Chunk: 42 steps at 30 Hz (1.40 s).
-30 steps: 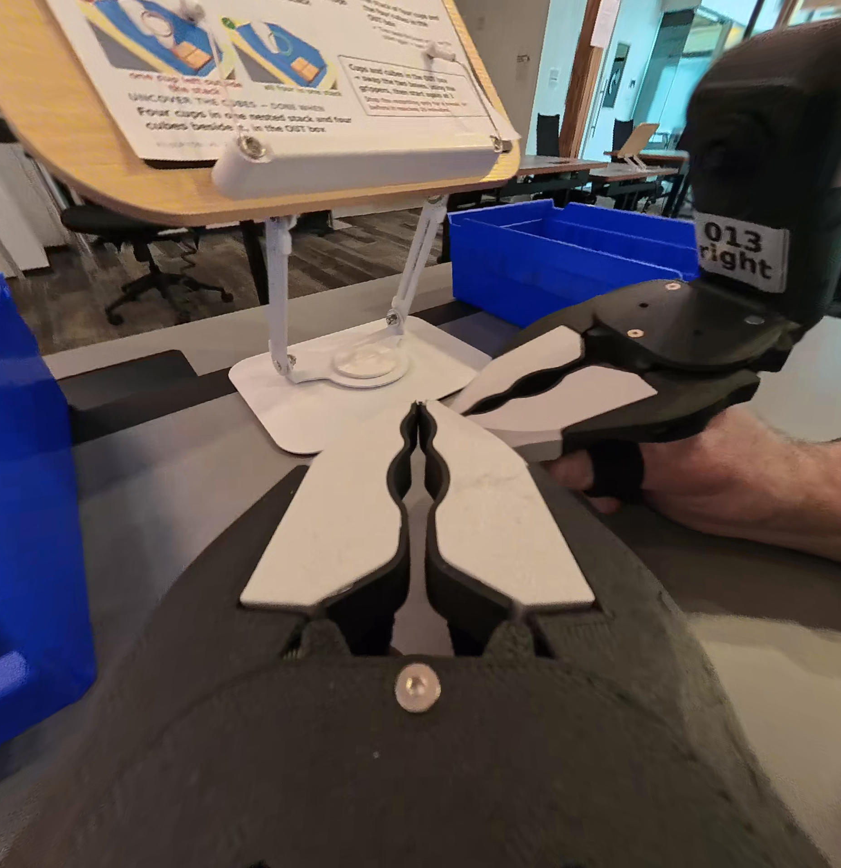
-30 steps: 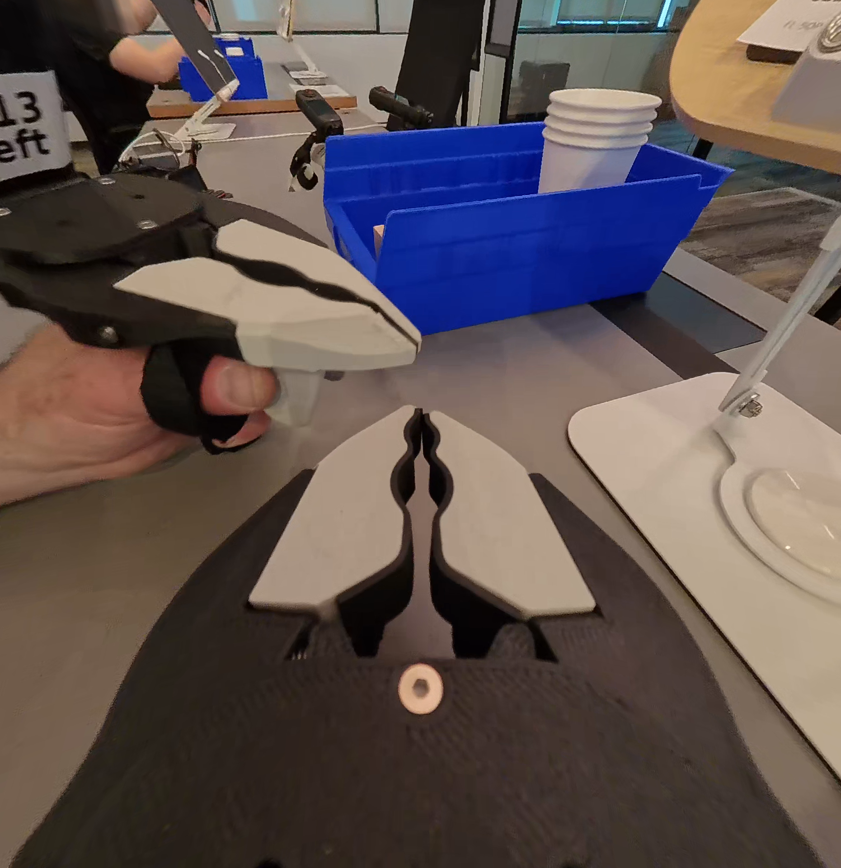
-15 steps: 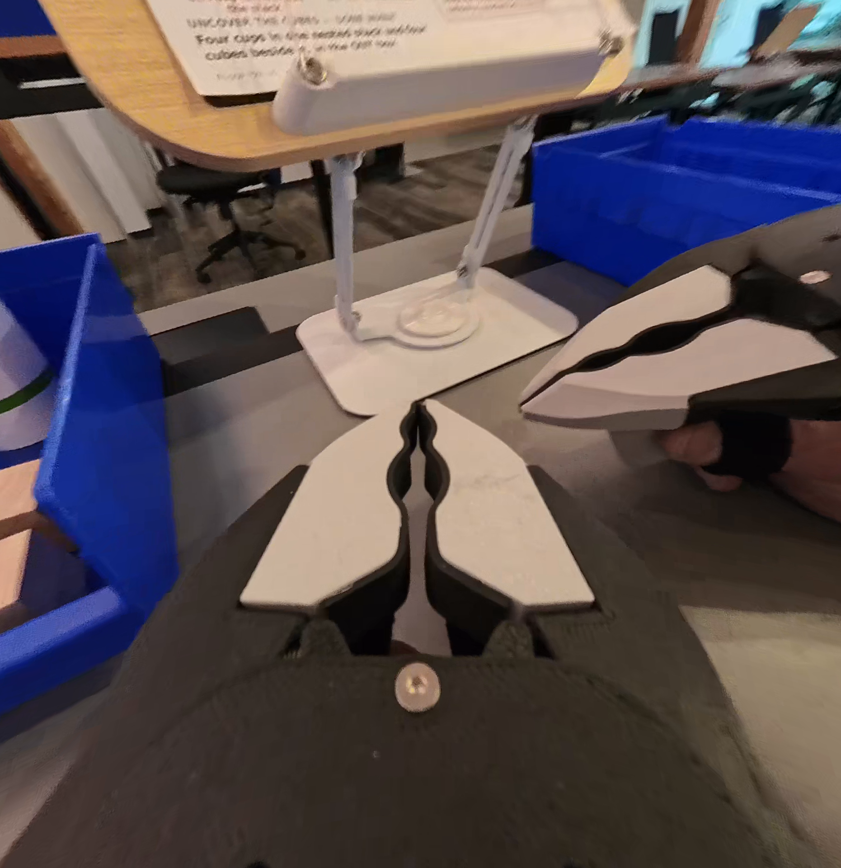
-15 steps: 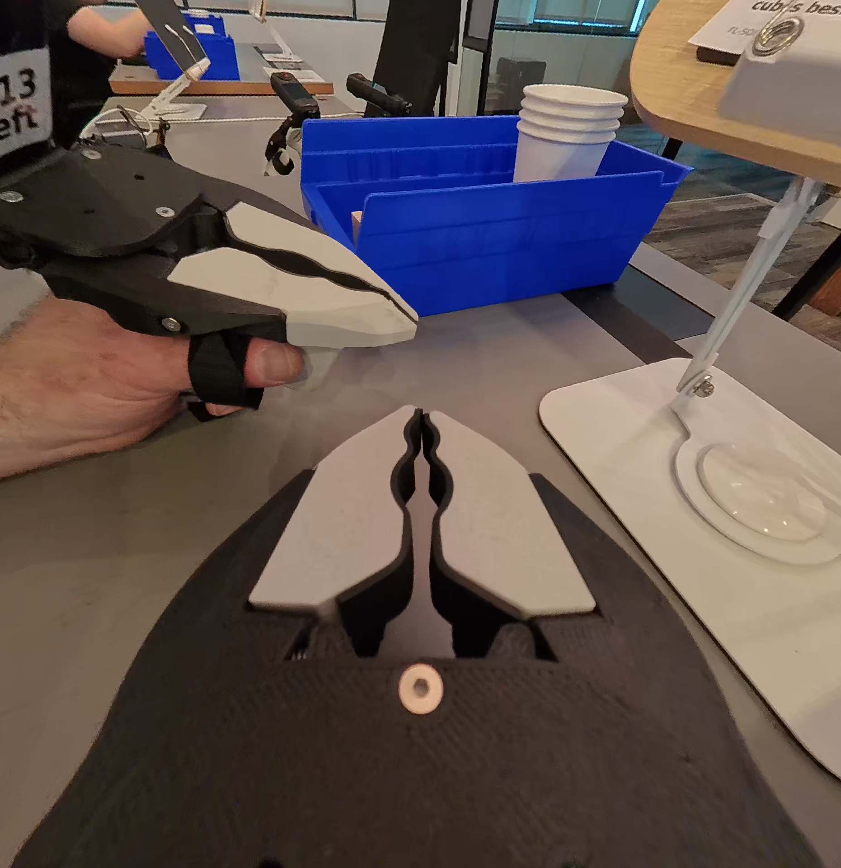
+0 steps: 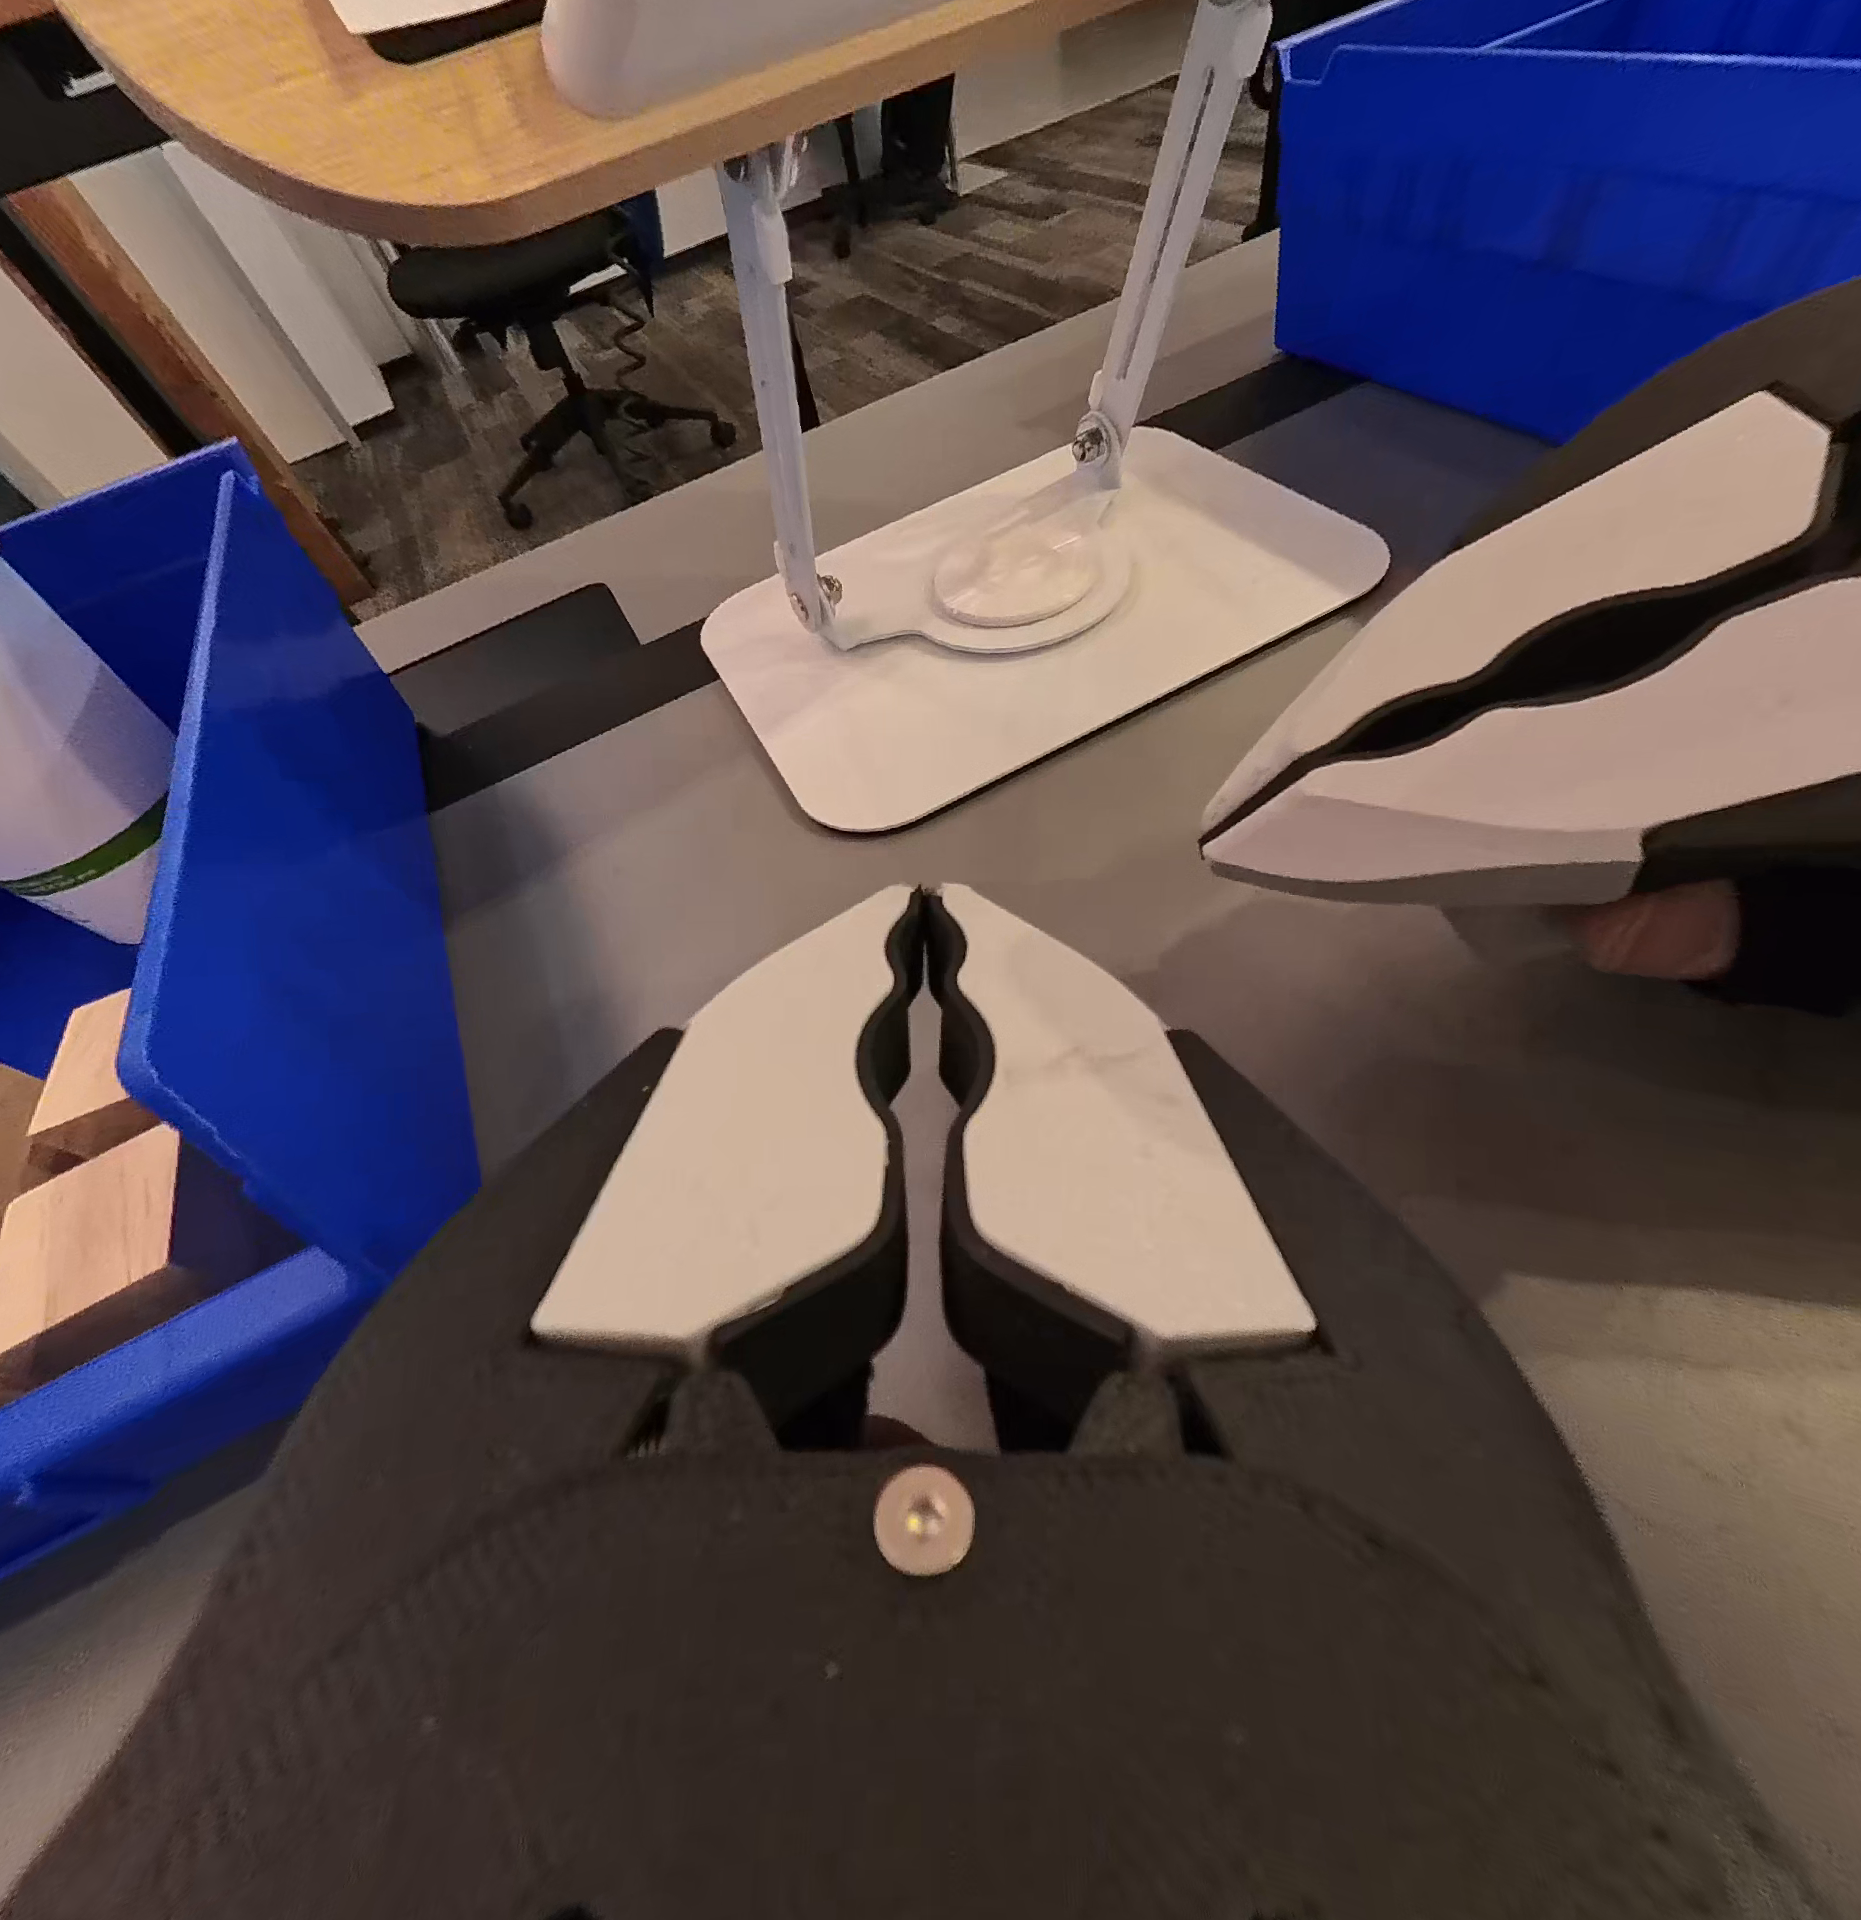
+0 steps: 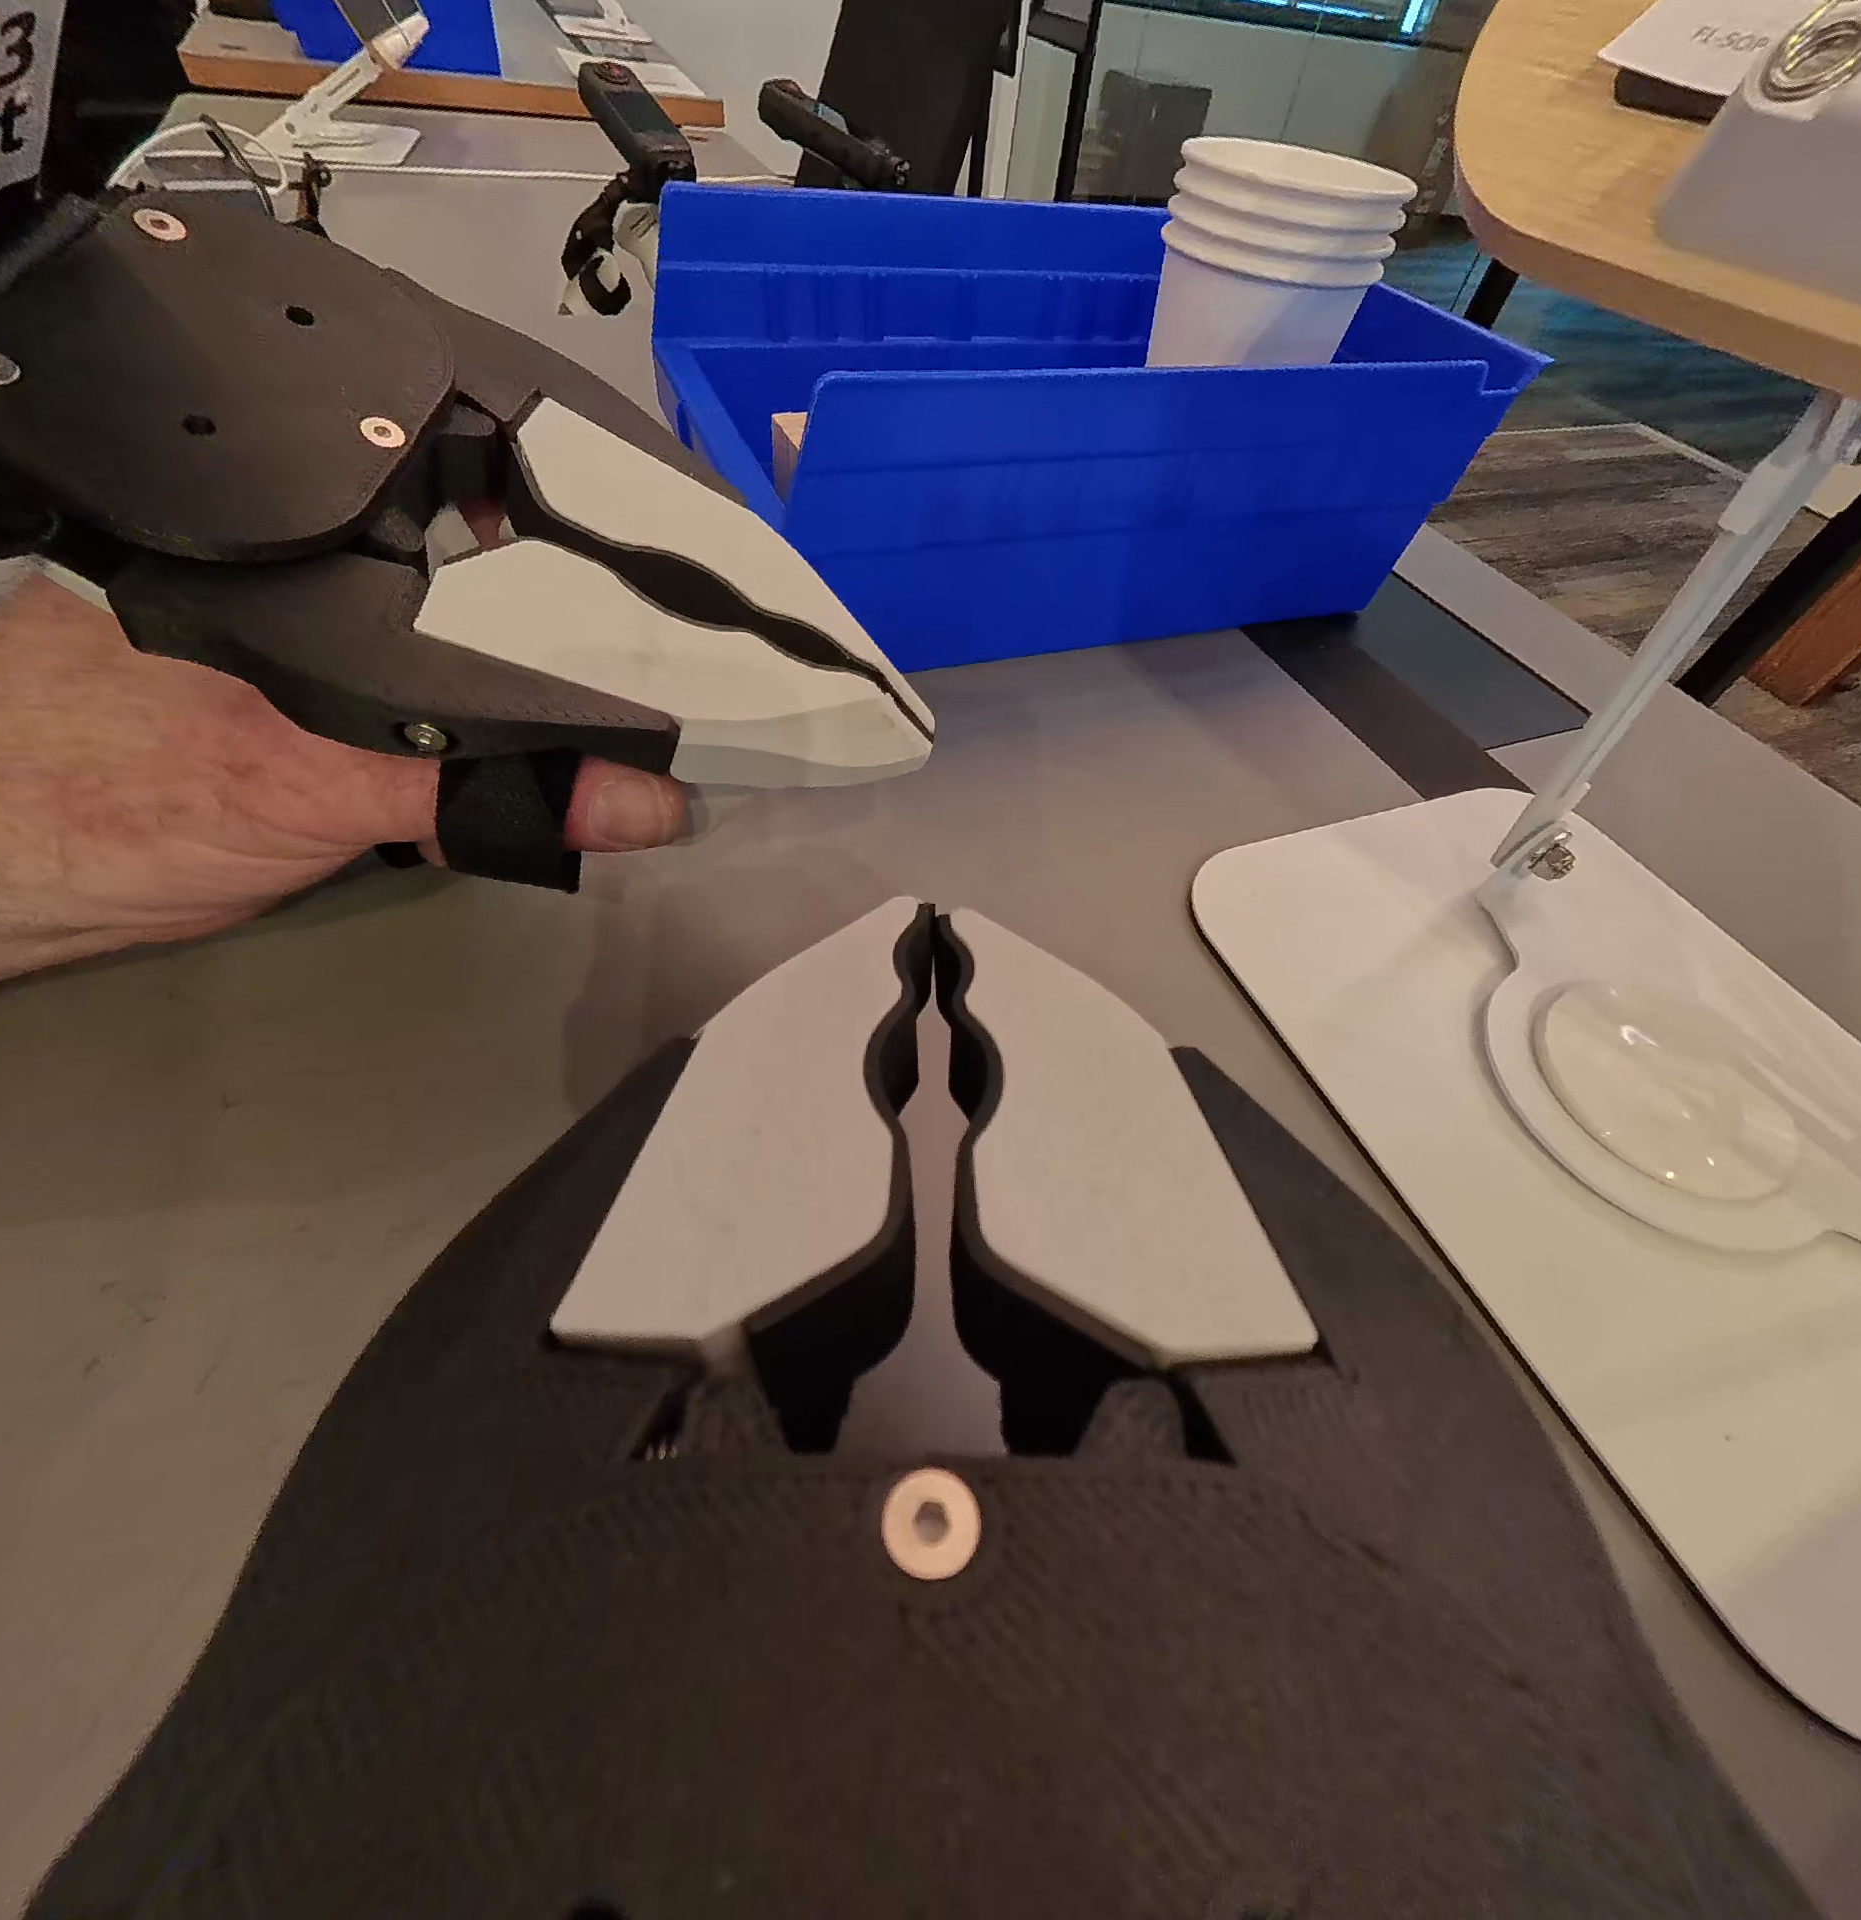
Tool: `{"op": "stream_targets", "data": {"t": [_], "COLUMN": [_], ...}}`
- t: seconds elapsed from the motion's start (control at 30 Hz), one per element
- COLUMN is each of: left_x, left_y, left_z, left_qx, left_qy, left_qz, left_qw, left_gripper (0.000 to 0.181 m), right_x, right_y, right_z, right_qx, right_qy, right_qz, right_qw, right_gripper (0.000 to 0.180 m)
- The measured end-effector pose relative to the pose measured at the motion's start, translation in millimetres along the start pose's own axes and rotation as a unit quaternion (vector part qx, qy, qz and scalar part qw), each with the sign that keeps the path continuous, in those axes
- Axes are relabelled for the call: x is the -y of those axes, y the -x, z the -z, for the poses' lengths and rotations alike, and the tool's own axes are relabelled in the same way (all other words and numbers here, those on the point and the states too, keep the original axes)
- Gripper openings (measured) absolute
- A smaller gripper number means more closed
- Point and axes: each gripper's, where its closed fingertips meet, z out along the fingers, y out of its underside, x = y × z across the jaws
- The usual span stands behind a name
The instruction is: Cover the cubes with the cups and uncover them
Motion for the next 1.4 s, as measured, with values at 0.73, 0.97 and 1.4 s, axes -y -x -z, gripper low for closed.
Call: {"op": "stream_targets", "data": {"t": [0.73, 0.97, 1.4], "left_x": [-3.4, -2.9, -3.0], "left_y": [0.6, 0.2, -0.8], "left_z": [-1.4, -1.1, -1.3], "left_qx": [-0.005, -0.007, -0.009], "left_qy": [0.004, 0.002, 0.002], "left_qz": [0.007, 0.008, 0.005], "left_qw": [1.0, 1.0, 1.0], "left_gripper": [0.0, 0.0, 0.0], "right_x": [-1.4, -1.5, -2.0], "right_y": [1.6, 2.3, 2.9], "right_z": [-1.3, -1.7, -2.3], "right_qx": [0.0, 0.001, 0.003], "right_qy": [0.006, 0.007, 0.009], "right_qz": [0.009, 0.011, 0.013], "right_qw": [1.0, 1.0, 1.0], "right_gripper": [0.0, 0.0, 0.0]}}
